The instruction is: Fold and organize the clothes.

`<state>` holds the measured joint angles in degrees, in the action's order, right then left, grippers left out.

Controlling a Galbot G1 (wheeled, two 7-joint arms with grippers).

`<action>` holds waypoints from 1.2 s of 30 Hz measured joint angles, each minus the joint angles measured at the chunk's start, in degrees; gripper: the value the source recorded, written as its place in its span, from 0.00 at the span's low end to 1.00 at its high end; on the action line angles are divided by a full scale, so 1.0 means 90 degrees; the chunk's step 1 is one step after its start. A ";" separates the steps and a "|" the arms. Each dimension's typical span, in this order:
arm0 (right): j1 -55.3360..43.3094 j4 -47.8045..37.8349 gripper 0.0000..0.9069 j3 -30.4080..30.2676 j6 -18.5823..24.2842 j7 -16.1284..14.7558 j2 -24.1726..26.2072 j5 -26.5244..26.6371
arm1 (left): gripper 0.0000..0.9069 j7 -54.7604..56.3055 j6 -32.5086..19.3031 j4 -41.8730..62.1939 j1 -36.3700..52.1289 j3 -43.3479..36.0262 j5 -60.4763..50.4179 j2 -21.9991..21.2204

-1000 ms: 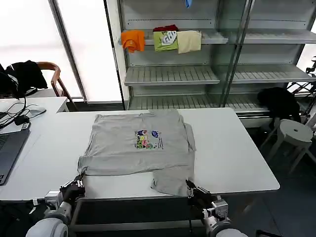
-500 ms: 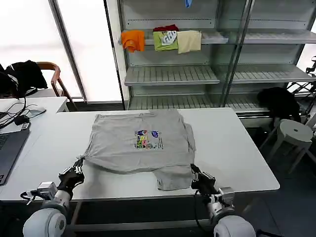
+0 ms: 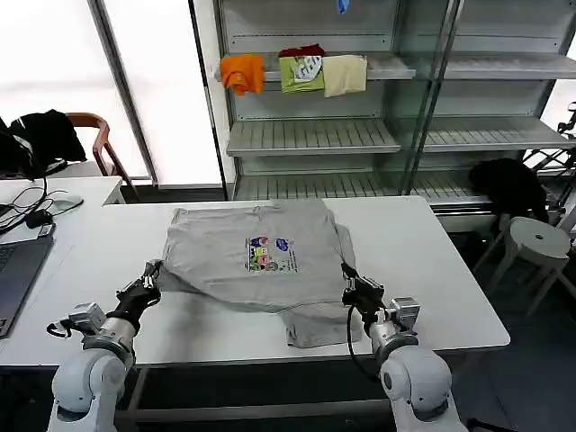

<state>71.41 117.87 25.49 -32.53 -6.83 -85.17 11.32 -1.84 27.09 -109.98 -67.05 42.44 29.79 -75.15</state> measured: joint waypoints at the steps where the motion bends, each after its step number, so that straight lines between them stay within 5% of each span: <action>1: 0.0086 0.0026 1.00 0.0018 -0.0001 -0.0040 0.0018 -0.0004 | 0.00 -0.0013 -0.0002 0.0000 -0.0002 -0.0009 0.0000 0.0001; 5: 0.0418 0.0143 1.00 0.0098 -0.0014 -0.0199 0.0106 -0.0034 | 0.00 -0.0070 -0.0008 0.0000 -0.0009 -0.0055 -0.0028 -0.0037; 6: 0.0488 0.0176 0.86 0.0107 -0.0016 -0.0241 0.0127 -0.0049 | 0.00 -0.0080 -0.0010 -0.0002 -0.0011 -0.0065 -0.0050 -0.0052; 7: 0.0560 0.0205 0.00 0.0113 -0.0016 -0.0277 0.0149 -0.0069 | 0.00 -0.0089 -0.0013 -0.0004 -0.0014 -0.0074 -0.0064 -0.0063; 36: 0.0293 -0.0032 0.00 0.0094 0.0124 -0.0183 -0.0144 -0.0288 | 0.00 -0.0152 -0.0121 0.0105 0.0096 -0.0123 -0.0232 -0.0143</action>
<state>74.05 117.58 26.33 -31.42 -8.48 -86.47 8.73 -3.21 26.00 -109.04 -66.19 41.33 27.70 -76.43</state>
